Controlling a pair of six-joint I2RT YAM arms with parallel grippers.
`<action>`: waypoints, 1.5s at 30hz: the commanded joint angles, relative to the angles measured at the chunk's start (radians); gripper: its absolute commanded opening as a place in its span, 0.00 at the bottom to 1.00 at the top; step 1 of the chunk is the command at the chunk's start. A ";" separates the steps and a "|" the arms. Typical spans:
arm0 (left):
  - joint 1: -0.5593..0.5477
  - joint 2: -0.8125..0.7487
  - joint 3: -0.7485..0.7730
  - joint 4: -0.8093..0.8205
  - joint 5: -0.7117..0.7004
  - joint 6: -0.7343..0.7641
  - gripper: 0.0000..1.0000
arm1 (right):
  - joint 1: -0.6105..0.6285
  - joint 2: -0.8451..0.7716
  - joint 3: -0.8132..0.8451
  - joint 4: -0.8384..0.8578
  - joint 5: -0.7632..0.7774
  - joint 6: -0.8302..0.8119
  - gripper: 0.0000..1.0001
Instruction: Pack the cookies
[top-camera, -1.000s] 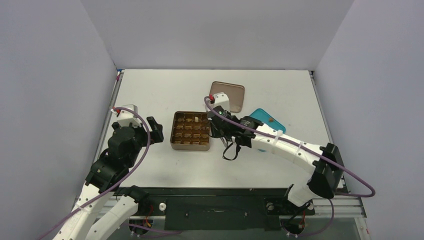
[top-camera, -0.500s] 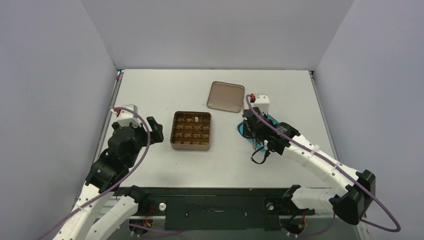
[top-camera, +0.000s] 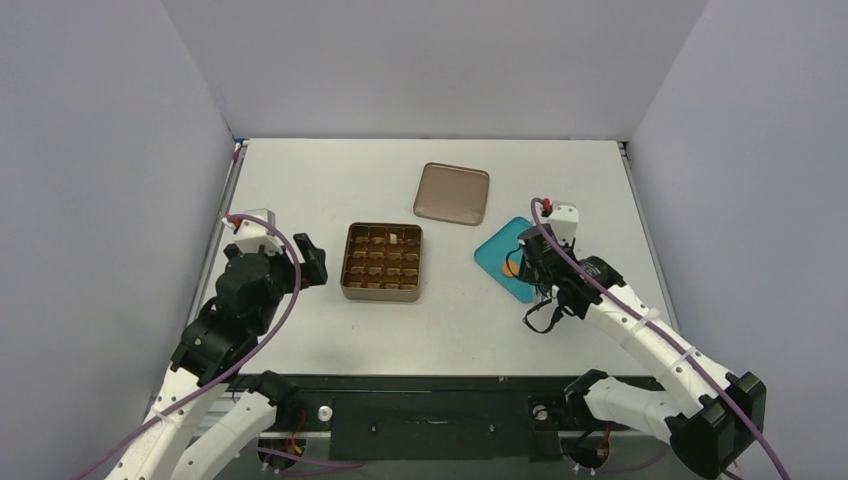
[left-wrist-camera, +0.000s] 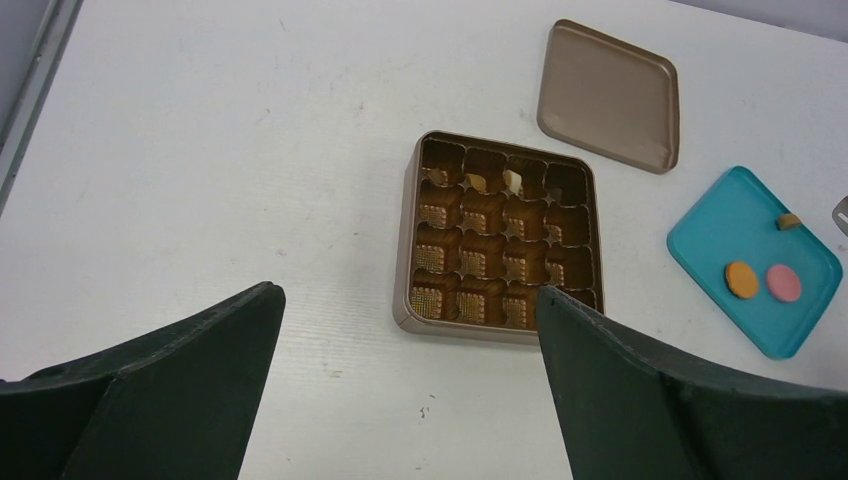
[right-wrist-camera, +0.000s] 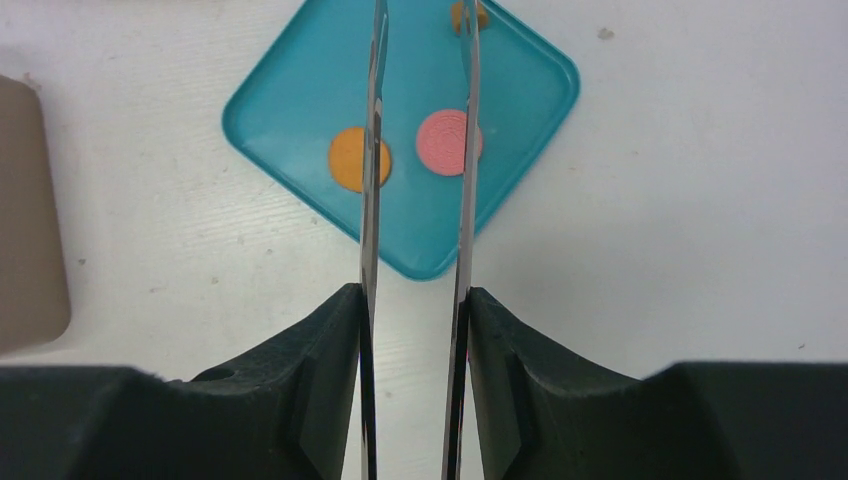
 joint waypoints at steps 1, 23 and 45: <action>0.004 0.002 0.005 0.055 0.021 0.003 0.97 | -0.061 -0.020 -0.026 0.012 -0.005 0.009 0.39; 0.004 0.006 0.005 0.057 0.033 0.003 0.97 | -0.217 0.107 -0.088 0.178 -0.164 0.004 0.41; 0.004 0.014 0.006 0.055 0.027 0.003 0.97 | -0.265 0.238 -0.075 0.272 -0.193 0.004 0.39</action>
